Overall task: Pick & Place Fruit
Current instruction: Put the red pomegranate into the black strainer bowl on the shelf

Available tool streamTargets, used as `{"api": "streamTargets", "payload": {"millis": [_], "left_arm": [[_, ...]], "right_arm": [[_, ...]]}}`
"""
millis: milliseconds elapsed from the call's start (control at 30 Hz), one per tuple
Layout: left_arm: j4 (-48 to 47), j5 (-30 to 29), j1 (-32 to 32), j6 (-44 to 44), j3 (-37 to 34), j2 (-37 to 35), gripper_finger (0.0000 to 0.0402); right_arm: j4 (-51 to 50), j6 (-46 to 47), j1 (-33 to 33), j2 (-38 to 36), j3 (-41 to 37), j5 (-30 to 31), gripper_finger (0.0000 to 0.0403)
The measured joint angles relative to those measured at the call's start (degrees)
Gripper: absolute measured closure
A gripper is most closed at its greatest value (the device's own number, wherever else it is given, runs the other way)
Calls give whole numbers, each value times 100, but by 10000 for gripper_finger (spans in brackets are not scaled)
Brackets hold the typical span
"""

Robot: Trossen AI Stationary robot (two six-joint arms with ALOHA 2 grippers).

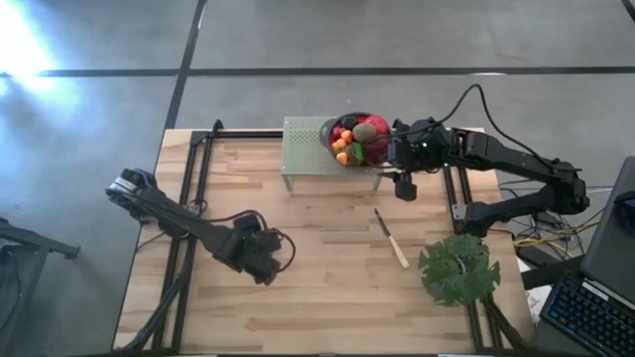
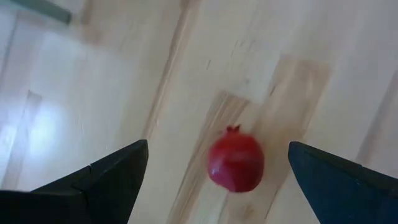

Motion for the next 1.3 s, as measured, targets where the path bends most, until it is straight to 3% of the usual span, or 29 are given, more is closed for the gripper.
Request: {"api": "streamTargets", "payload": {"millis": [200,433,900,1067,1300], "left_arm": [[134,251,0,-177,-431,0,10],[997,678,0,-149,-990,0,10],[2278,544,2,414,-1800,3,13],[2314,525,2,418,-1819,3,37],[2320,462,2,488,-1819,3,101]], "right_arm": [[2,-56,-1,0,0,0,215],[2,-61,-2,2,0,0,225],[24,-63,-2,2,0,2,223],[24,-63,-2,2,0,2,221],[22,-119,-2,5,0,4,241]]}}
